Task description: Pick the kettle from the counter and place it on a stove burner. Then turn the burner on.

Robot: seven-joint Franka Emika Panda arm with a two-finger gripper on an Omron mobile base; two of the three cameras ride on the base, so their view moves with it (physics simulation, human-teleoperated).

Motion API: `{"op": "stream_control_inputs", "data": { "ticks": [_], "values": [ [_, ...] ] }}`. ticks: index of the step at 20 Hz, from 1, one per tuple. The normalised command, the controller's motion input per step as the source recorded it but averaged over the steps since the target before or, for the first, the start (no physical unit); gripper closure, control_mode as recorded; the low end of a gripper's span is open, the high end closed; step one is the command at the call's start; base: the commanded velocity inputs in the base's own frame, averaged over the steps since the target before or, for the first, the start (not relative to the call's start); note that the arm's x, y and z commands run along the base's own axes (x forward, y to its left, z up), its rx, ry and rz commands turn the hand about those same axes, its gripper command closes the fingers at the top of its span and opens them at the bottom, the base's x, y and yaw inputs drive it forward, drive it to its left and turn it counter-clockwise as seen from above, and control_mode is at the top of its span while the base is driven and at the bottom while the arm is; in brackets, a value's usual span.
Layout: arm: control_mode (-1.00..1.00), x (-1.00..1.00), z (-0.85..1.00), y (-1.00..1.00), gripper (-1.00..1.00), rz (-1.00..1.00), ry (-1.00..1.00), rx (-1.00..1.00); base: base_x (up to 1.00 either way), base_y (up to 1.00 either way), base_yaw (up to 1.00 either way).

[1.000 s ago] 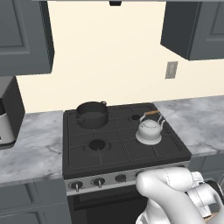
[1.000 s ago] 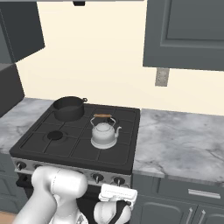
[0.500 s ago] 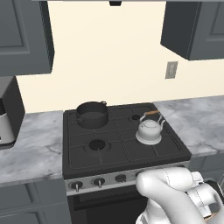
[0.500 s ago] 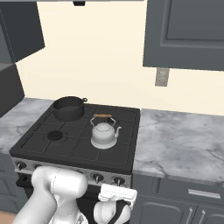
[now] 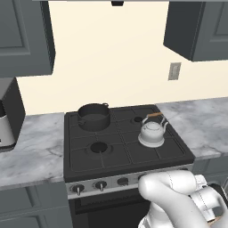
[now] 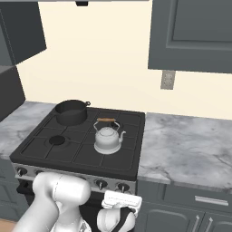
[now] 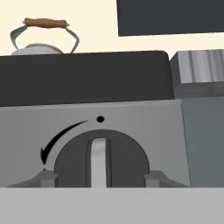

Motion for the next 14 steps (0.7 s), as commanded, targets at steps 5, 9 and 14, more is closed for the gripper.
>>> {"op": "stream_control_inputs", "data": {
  "ticks": [5, 9, 14],
  "values": [
    [-1.00, 0.03, 0.21, 0.00, 1.00, 0.01, 0.04, -0.06, 0.00, 0.00, 0.00],
    [-1.00, 0.11, 0.36, 0.00, 1.00, 0.04, 0.01, -0.02, 0.00, 0.00, 0.00],
    [-1.00, 0.12, 0.41, 0.00, 1.00, 0.06, 0.00, -0.07, 0.00, 0.00, 0.00]
  ]
}}
